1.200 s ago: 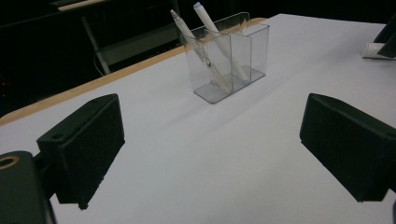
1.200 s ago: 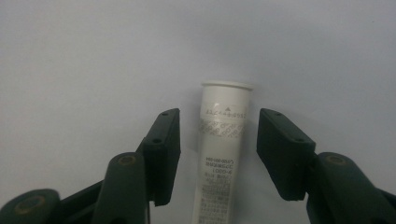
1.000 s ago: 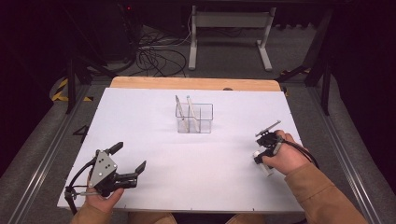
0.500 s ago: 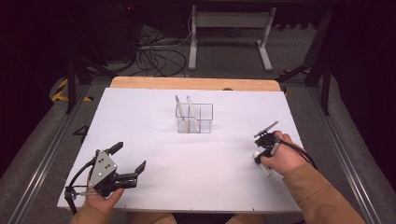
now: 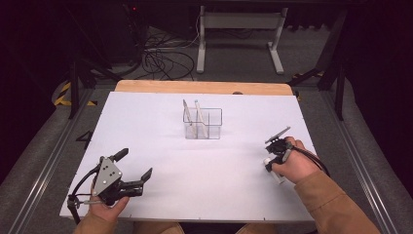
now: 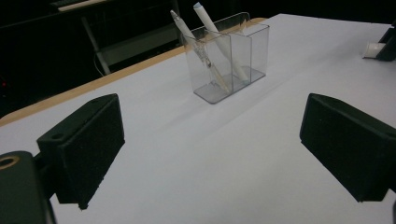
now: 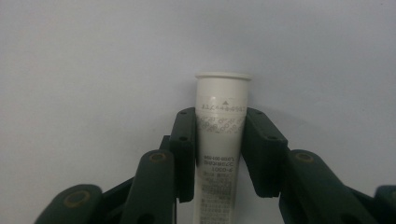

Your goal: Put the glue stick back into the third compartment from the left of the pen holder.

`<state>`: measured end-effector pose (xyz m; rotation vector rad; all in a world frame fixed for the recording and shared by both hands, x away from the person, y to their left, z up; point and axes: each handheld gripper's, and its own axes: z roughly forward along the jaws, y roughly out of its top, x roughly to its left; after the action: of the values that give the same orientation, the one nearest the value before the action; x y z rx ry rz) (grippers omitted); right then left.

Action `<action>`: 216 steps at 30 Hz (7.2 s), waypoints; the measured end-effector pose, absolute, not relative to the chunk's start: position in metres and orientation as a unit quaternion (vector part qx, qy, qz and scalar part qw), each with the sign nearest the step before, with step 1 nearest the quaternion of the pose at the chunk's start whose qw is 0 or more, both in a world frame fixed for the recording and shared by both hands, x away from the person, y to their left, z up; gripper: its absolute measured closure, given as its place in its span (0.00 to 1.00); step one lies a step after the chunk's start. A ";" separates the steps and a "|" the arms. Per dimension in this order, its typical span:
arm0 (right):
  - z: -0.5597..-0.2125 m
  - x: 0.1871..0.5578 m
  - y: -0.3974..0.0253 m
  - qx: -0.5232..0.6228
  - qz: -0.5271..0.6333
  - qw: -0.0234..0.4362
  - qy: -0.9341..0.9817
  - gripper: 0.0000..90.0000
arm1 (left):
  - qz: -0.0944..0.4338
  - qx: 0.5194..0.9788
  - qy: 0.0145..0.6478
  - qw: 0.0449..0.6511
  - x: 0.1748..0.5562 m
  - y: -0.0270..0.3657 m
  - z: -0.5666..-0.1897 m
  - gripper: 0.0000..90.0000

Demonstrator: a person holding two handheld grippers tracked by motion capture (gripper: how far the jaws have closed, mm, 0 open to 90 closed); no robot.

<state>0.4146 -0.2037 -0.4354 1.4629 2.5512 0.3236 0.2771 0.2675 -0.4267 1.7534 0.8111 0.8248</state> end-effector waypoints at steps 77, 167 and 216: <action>-0.341 0.411 -0.178 0.364 0.442 0.234 0.786 0.75 | 0.342 0.723 0.335 0.498 0.277 0.268 -0.427 0.08; -0.391 0.485 -0.090 0.363 0.549 0.195 0.727 0.73 | 0.339 0.725 0.334 0.498 0.278 0.270 -0.427 0.08; -0.362 0.408 -0.151 0.264 0.584 0.242 0.729 0.31 | 0.347 0.717 0.340 0.500 0.278 0.275 -0.424 0.08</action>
<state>0.4079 -0.1508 -0.3619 0.7214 1.9929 1.5958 0.2776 0.2749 -0.4244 1.7349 0.8227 0.8388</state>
